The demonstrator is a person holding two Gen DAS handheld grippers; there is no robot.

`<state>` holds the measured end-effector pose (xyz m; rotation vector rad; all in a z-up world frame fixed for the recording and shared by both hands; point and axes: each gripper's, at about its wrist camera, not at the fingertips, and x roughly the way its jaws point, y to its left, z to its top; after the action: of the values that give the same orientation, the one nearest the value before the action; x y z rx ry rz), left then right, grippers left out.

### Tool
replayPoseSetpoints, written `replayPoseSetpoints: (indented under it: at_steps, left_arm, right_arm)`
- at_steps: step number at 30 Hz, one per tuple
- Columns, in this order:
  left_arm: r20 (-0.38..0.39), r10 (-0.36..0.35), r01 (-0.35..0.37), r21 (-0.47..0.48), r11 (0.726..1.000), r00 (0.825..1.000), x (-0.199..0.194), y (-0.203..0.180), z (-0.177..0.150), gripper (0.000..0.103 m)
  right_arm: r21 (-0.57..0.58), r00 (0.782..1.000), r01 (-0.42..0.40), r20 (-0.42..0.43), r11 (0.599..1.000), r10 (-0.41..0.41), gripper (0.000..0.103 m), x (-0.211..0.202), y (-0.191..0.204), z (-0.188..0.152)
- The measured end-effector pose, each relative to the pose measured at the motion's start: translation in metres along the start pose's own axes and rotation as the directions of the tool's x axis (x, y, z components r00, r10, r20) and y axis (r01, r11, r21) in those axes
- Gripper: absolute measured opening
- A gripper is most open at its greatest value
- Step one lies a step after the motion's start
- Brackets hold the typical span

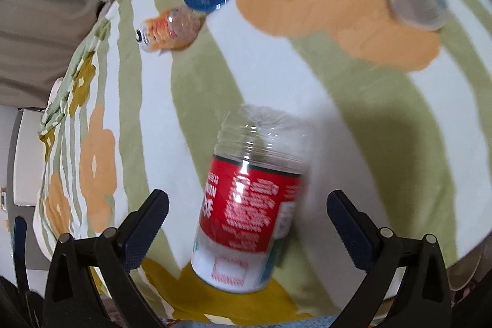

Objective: Flip cup upside down
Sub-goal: 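Set the bottle standing on the blanket and open the right tool, then move the left tool to the standing bottle and grasp it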

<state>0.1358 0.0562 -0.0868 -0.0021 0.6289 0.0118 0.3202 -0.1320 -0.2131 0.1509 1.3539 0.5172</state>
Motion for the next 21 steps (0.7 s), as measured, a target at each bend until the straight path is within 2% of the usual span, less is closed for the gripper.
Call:
replayPoseSetpoints:
  at_steps: [4,7,9,12,14,16,19,21]
  left_arm:
    - [0.015,-0.002,0.002,0.011,1.0,1.0,-0.007,-0.007,0.003,0.103]
    - [0.029,-0.009,0.008,0.017,1.0,1.0,-0.011,-0.015,0.008,0.103]
    - [0.042,-0.012,0.011,0.025,1.0,0.999,-0.014,-0.024,0.011,0.103]
    - [0.057,-0.026,0.024,0.041,0.999,0.998,-0.019,-0.039,0.016,0.103]
    - [0.062,-0.027,0.023,0.06,0.998,0.998,-0.019,-0.05,0.019,0.103]
    - [0.056,-0.042,0.038,0.077,0.996,0.998,-0.016,-0.06,0.023,0.103]
    - [0.016,-0.084,0.082,0.086,0.993,0.996,0.002,-0.069,0.032,0.103]
    - [-0.045,-0.105,0.109,0.095,0.989,0.993,0.026,-0.075,0.04,0.103]
  right_arm:
    - [-0.052,0.992,0.034,0.124,0.998,-0.027,0.103,-0.045,0.001,-0.016]
    - [-0.089,0.964,0.102,0.255,0.991,-0.077,0.103,-0.09,0.004,-0.036]
    - [-0.109,0.925,0.173,0.361,0.979,-0.123,0.103,-0.12,0.01,-0.055]
    - [-0.115,0.835,0.261,0.525,0.959,-0.164,0.103,-0.161,0.018,-0.089]
    - [-0.083,0.77,0.289,0.612,0.954,-0.18,0.103,-0.183,0.021,-0.113]
    - [-0.041,0.725,0.287,0.662,0.957,-0.189,0.103,-0.197,0.018,-0.129]
    - [0.012,0.685,0.254,0.703,0.967,-0.189,0.103,-0.211,0.007,-0.152]
    - [0.044,0.675,0.22,0.714,0.975,-0.184,0.103,-0.215,-0.003,-0.166]
